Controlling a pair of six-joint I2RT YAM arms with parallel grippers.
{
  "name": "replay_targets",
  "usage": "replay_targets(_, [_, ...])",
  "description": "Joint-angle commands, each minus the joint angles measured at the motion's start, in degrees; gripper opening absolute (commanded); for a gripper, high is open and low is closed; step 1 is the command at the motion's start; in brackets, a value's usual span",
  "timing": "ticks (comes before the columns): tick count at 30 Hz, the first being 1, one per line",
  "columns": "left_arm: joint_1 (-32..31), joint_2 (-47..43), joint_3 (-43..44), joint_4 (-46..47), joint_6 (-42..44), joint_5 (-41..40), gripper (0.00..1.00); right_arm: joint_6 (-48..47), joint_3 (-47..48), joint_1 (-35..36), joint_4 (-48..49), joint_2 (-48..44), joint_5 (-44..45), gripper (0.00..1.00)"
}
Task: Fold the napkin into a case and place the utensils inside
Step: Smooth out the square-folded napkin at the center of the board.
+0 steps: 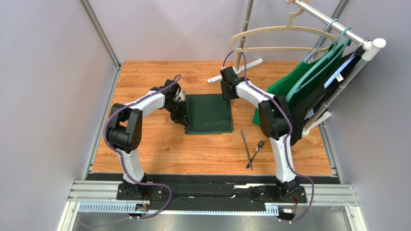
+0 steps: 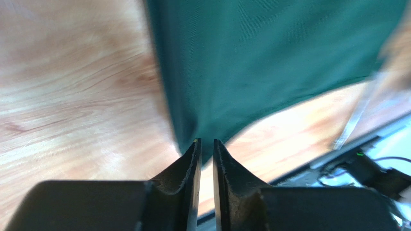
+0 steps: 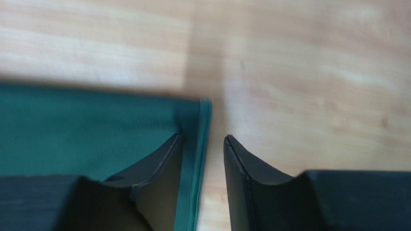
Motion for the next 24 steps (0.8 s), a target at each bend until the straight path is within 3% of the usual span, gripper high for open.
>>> replay_targets(1, [0.6,-4.4,9.9,-0.8,-0.6,3.7,0.23,3.7,-6.0,1.6,-5.2,-12.4,-2.2,0.45])
replay_targets(6, [2.6,6.7,19.5,-1.0,-2.6,6.6,0.10,7.3,-14.6,4.0,-4.2,-17.9,-9.1,0.47])
replay_targets(11, [4.0,16.0,25.3,-2.7,-1.5,1.2,0.09,10.2,-25.5,4.8,1.1,-22.1,-13.1,0.36])
replay_targets(15, [5.4,20.7,28.8,-6.5,0.1,0.4,0.08,11.1,-32.7,4.8,3.9,-24.2,-14.9,0.33])
replay_targets(20, [5.8,17.0,24.2,-7.1,2.6,-4.6,0.09,10.4,-38.5,5.9,4.4,-25.7,-13.9,0.33])
replay_targets(24, [5.7,8.9,16.8,-6.9,4.9,-5.8,0.19,11.0,-42.2,7.3,4.2,-28.2,-12.7,0.33])
